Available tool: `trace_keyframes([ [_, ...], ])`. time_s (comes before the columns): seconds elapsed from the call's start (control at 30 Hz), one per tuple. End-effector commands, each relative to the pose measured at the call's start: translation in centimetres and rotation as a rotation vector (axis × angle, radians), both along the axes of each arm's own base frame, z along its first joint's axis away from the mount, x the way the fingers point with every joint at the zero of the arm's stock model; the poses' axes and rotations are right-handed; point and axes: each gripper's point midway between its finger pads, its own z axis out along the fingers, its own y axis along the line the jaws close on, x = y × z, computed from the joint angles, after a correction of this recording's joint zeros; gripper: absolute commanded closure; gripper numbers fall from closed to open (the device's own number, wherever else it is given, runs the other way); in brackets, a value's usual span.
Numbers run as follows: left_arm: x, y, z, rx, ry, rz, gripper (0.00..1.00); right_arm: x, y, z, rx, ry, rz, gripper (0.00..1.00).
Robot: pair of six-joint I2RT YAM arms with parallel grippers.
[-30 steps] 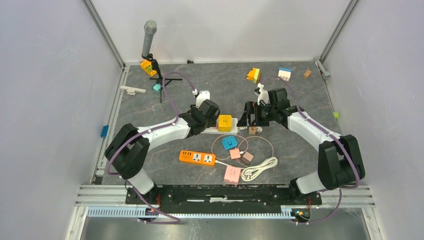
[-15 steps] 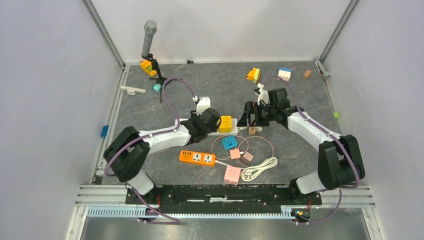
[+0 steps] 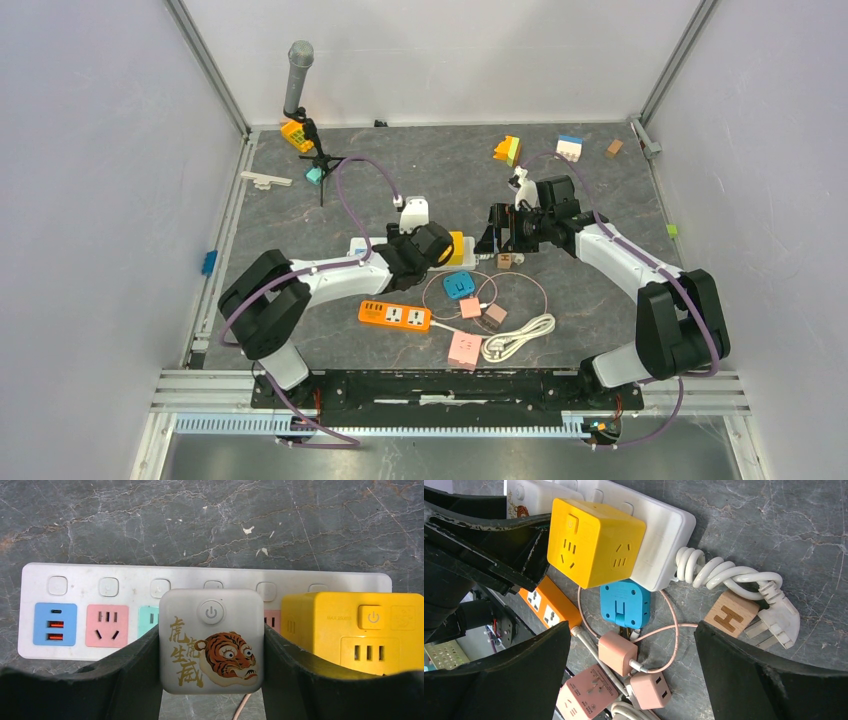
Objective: Insert the plug
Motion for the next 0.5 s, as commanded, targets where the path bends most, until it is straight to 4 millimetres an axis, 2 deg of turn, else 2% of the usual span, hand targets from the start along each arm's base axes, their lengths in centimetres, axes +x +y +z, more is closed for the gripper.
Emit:
trace_keyframes([
  [0.0,-10.1,5.7,-9.2,0.246,0.445,-0.065,0.98,0.8,-0.1,1.4,-0.002,-0.061,-0.004,0.02],
  [0.1,-9.9,5.5,-8.5,0.234,0.430,-0.077,0.94,0.9,-0.1,1.5,0.000,-0.060,-0.002,0.02],
  [0.23,-8.9,4.7,-5.9,0.195,0.373,-0.090,0.57,1.1,0.0,1.7,-0.001,-0.066,0.004,0.02],
  [0.3,-8.0,4.1,-3.8,0.177,0.327,-0.091,0.30,1.2,0.0,1.8,0.000,-0.068,0.005,0.02],
  [0.33,-7.5,4.0,-2.7,0.177,0.303,-0.085,0.20,1.2,0.1,1.9,0.000,-0.070,0.006,0.02],
  [0.4,-6.4,4.0,-0.5,0.192,0.254,-0.064,0.03,1.3,0.1,2.0,0.001,-0.071,0.008,0.02],
  [0.47,-5.2,3.9,1.4,0.205,0.214,-0.051,0.00,1.4,0.1,2.0,0.002,-0.070,0.009,0.02],
])
